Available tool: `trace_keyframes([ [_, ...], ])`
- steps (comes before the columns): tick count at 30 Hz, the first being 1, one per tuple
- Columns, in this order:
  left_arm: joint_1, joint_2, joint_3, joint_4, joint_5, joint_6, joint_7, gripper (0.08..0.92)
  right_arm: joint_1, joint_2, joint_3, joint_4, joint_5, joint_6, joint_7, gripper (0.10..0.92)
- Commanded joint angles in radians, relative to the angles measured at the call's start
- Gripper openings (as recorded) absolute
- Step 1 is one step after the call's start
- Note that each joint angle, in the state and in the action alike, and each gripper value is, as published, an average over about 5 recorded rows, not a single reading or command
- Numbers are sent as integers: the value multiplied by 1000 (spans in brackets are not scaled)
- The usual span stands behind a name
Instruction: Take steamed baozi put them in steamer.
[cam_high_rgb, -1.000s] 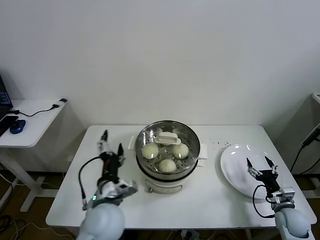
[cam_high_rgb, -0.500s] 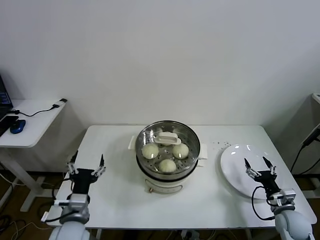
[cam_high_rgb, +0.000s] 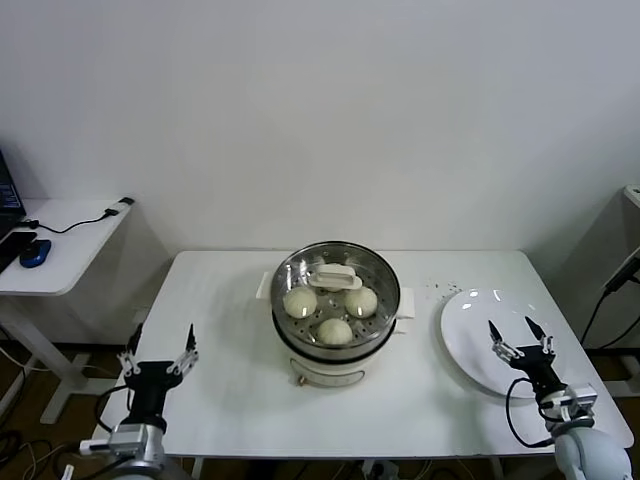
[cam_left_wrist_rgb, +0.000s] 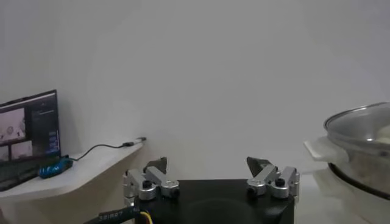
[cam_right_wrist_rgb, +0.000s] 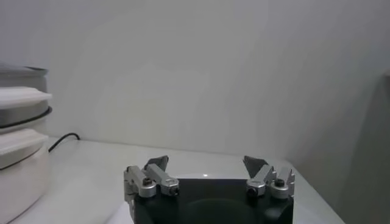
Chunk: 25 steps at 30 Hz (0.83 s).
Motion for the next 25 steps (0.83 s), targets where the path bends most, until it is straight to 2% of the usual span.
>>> trace_keyframes([
  [1, 38, -28, -35, 17, -14, -84, 21, 823, -4, -3, -2, 8, 7, 2, -13, 823],
  [25, 70, -26, -29, 4, 20, -76, 53, 823, -12, 0, 8, 1, 36, 20, -26, 823],
])
